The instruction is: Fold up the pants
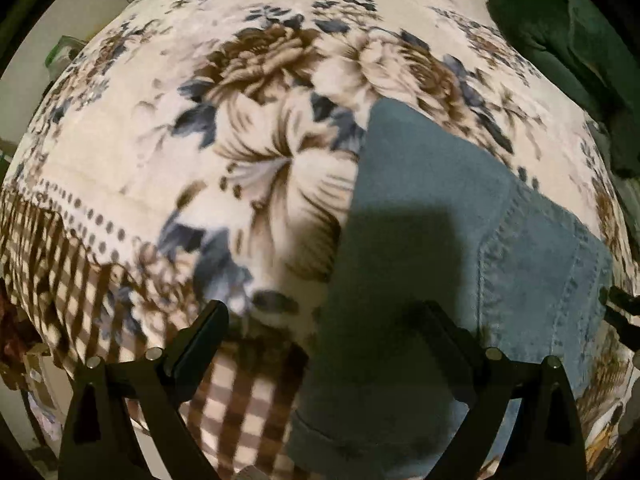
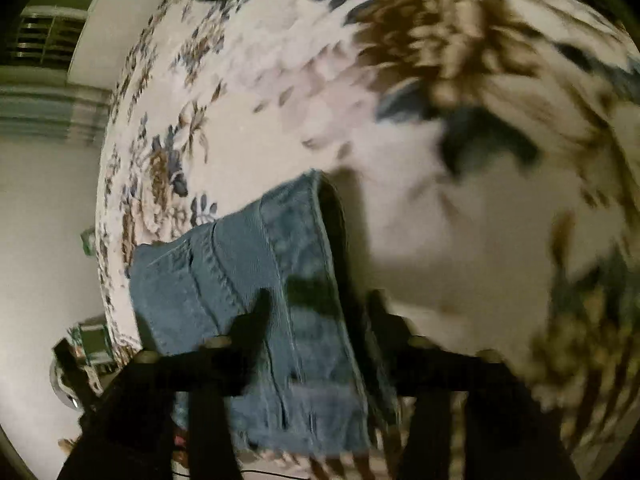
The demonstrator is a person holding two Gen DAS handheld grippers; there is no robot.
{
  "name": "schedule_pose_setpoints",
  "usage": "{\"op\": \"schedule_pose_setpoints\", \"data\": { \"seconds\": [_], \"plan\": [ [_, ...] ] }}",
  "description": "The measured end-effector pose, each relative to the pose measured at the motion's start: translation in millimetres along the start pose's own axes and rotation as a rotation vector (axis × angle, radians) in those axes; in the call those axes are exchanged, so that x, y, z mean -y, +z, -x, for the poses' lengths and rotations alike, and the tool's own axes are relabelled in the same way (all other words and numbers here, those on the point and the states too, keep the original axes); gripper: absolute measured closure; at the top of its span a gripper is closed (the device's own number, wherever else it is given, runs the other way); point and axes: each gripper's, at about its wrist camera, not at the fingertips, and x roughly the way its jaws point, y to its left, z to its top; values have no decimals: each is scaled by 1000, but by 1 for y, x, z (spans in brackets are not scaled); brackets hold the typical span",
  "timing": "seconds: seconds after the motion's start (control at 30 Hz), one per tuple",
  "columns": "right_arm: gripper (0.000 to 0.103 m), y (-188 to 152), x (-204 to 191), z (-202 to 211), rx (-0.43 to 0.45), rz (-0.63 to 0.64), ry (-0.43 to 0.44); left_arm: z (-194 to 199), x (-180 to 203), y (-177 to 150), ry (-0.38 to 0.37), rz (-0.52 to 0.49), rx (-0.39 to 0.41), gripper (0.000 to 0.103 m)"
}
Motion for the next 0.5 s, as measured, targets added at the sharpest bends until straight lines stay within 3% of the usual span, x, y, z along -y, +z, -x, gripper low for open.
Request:
{"op": "schedule_pose_setpoints", "data": {
  "seconds": [0.17,0.27,0.4,0.47,0.5],
  "plan": [
    [38,-67,21,21,-5,-163,32,-10,16,-27,5,-39,-19,6],
    [38,-107,33,-5,-100,-272,145,-17,18,-39,-4,-19,-24,6],
    [39,-126,39,-44,-98,-404,269,-18,18,-44,-11,6,-14,6],
    [67,-128,40,-46,-28,-427,272,-18,18,-43,-15,4,-14,6],
    [70,-130,39,-44,-19,-439,259,-17,19,-42,-16,-3,-15,6]
  ]
}}
